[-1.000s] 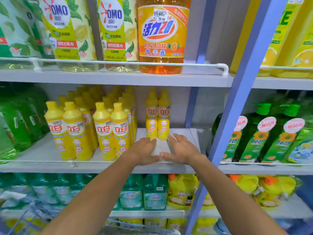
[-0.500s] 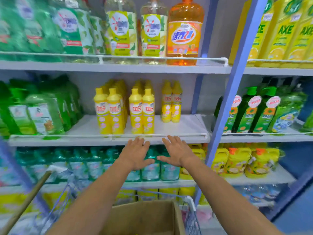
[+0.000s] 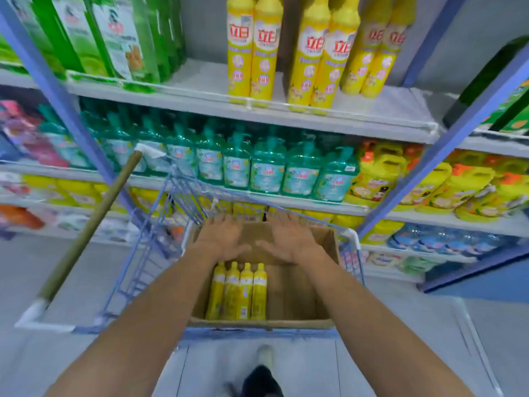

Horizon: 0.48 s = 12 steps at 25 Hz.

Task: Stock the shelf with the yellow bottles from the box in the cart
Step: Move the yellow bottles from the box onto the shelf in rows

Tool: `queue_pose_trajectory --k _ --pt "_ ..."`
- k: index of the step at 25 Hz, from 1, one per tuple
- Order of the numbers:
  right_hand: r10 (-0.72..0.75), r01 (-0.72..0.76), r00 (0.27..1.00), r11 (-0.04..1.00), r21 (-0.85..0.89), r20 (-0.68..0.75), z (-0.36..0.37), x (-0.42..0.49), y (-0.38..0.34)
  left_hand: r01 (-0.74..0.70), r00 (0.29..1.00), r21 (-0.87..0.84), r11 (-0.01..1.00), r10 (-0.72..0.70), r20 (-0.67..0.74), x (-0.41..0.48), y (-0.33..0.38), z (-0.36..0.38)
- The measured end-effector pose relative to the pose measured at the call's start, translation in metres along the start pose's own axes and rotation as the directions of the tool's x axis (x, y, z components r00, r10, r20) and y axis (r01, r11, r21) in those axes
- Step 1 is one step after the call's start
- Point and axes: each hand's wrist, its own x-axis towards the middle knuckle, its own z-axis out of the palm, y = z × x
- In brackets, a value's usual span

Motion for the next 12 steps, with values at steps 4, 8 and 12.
queue_pose_trajectory --k 4,8,12 --pt "0.036 -0.046 0.981 0.998 0.047 0.192 0.089 0.001 0.004 0.001 0.977 -0.075 0.997 0.015 0.211 0.002 0.006 0.082" --pt "0.075 -0.126 0.933 0.985 0.122 0.353 0.154 0.019 0.024 0.047 0.921 -0.113 0.992 0.001 0.39 0.021 0.002 0.144" --pt "0.09 -0.187 0.887 0.967 0.174 0.452 0.202 0.048 0.047 0.069 0.885 -0.141 0.988 0.005 0.465 0.059 0.004 0.186"
